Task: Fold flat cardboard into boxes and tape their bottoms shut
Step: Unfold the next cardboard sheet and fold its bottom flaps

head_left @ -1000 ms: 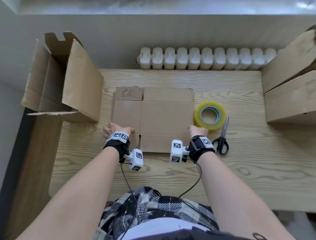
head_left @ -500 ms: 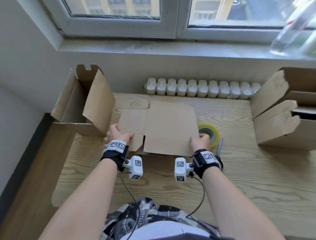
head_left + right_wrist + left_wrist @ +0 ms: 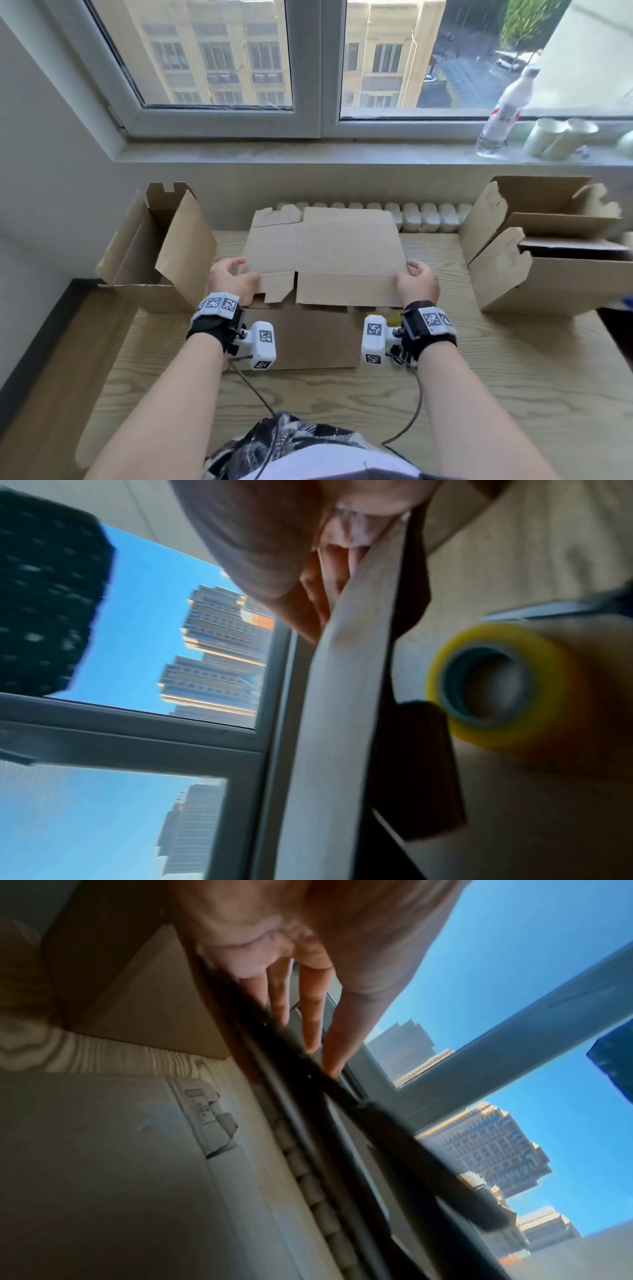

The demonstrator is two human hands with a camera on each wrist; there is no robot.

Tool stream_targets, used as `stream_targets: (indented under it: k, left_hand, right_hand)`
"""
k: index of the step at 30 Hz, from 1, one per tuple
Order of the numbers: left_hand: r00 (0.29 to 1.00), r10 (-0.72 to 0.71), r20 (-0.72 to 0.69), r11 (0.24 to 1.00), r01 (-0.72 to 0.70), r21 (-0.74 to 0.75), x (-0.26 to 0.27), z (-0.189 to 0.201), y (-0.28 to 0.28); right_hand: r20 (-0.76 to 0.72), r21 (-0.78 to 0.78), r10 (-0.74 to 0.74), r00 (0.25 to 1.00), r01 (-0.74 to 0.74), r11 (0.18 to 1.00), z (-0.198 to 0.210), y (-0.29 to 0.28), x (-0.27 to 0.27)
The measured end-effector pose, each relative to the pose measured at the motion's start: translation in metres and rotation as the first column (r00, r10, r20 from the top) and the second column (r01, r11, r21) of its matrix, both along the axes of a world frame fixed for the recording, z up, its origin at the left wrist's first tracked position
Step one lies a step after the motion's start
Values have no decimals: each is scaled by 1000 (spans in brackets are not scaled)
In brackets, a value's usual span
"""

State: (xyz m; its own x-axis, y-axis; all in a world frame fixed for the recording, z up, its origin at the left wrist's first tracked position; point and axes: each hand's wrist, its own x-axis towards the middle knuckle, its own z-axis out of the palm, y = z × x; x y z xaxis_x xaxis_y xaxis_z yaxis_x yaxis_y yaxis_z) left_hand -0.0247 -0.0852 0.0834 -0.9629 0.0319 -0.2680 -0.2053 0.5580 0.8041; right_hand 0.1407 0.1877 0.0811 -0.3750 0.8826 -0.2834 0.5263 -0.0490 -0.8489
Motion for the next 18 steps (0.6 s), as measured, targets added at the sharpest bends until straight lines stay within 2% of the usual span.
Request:
stream_targets:
  k: [3, 5, 6, 10, 13, 15, 18]
  left_hand:
    - [995, 39, 88, 988, -51, 148, -6, 7, 3]
    - [998, -5, 63, 984, -6, 179, -9, 12, 8]
    - [999, -31, 42, 984, 23, 178, -9, 15, 11]
    - [993, -119, 2, 977, 117, 180, -2, 32, 19]
    - [990, -139, -14, 985, 140, 100, 6, 43, 21]
    - [991, -124, -47, 991, 127, 51, 8, 43, 22]
    - [989, -21, -145, 1000, 22, 7, 11, 46, 21]
  right_hand:
    - [-185, 3, 0, 983, 1, 1000, 24, 13, -8]
    - [-349, -104, -39, 936, 3, 995, 35, 13, -13]
    - [-384, -137, -42, 922, -12, 991, 37, 11, -14]
    - [-243, -29, 78, 967, -88, 996, 31, 5, -15]
    - [-204, 31, 171, 964, -169, 985, 31, -7, -12]
    - [-182, 65, 225, 957, -216, 974, 34, -16, -13]
    - [-68, 184, 247, 967, -231, 955, 31, -24, -18]
